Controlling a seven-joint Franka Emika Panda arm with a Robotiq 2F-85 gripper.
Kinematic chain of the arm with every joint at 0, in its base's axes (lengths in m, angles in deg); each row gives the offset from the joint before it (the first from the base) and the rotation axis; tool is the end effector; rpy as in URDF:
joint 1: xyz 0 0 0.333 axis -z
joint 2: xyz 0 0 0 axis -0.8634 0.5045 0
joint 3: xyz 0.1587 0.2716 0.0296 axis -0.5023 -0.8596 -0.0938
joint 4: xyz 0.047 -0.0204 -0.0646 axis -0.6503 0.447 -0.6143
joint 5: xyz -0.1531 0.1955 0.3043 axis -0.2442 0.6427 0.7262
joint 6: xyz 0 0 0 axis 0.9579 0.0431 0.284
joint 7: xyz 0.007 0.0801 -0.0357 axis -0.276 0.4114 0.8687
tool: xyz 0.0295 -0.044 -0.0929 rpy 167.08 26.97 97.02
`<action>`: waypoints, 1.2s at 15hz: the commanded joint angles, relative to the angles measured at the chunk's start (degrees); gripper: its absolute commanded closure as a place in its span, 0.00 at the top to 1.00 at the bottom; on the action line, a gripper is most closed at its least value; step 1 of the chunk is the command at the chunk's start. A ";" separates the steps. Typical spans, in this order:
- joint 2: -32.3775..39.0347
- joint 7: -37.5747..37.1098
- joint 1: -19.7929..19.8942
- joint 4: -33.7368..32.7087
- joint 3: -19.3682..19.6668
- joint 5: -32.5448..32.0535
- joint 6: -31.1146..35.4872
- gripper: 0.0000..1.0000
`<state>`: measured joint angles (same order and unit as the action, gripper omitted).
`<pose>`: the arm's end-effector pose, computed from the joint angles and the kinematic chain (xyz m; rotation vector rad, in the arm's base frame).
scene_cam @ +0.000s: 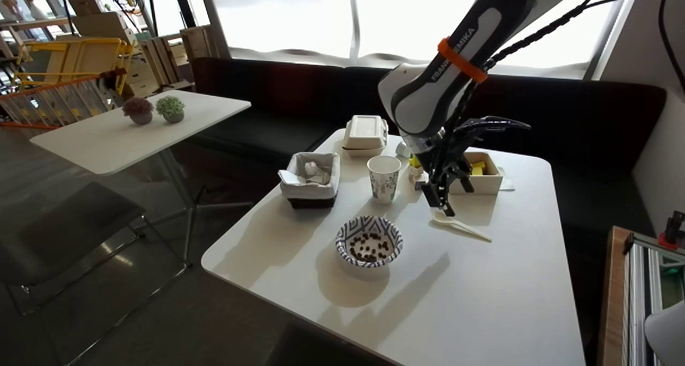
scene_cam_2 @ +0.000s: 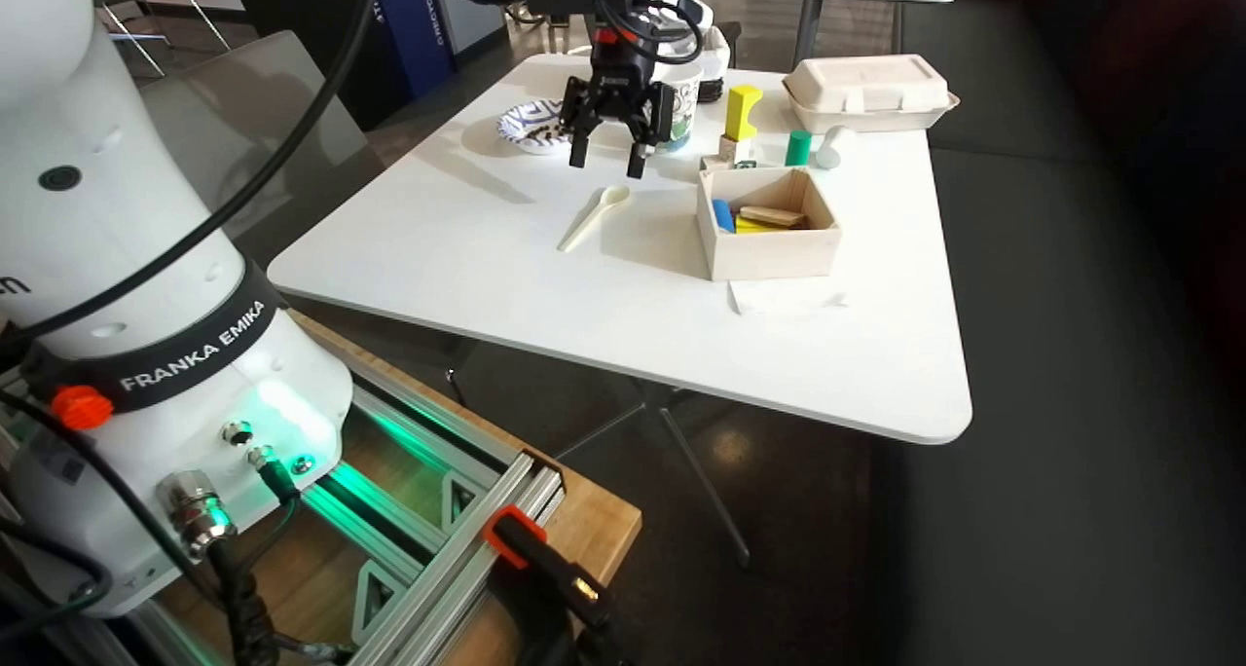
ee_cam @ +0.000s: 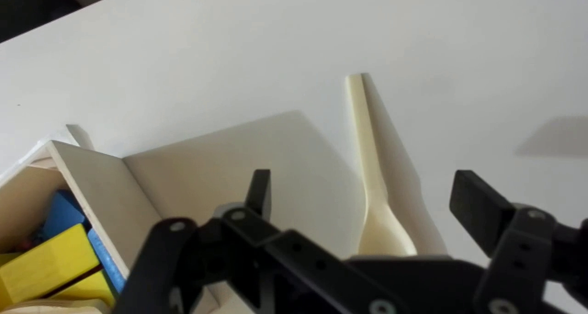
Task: Pick up the spoon from the table and put it in the bowl
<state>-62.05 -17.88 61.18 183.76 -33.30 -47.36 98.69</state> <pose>0.4948 -0.0650 0.1841 2.8749 -0.1855 -0.8190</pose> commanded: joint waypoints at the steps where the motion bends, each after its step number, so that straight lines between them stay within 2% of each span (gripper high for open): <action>1: 5.47 -0.14 -0.35 -4.08 -0.14 -0.80 -1.82 1.00; 8: 10.77 2.28 0.02 -7.88 -0.22 -0.64 -3.31 1.00; 9: 11.25 2.89 0.08 -8.38 -0.15 -0.82 -4.01 0.82; 14: 12.18 5.20 0.46 -10.16 -0.12 -1.00 -7.57 0.42; 18: 12.87 7.93 1.03 -11.27 -0.58 -0.77 -9.92 0.13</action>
<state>-50.83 -12.31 61.60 174.54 -33.27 -47.43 91.50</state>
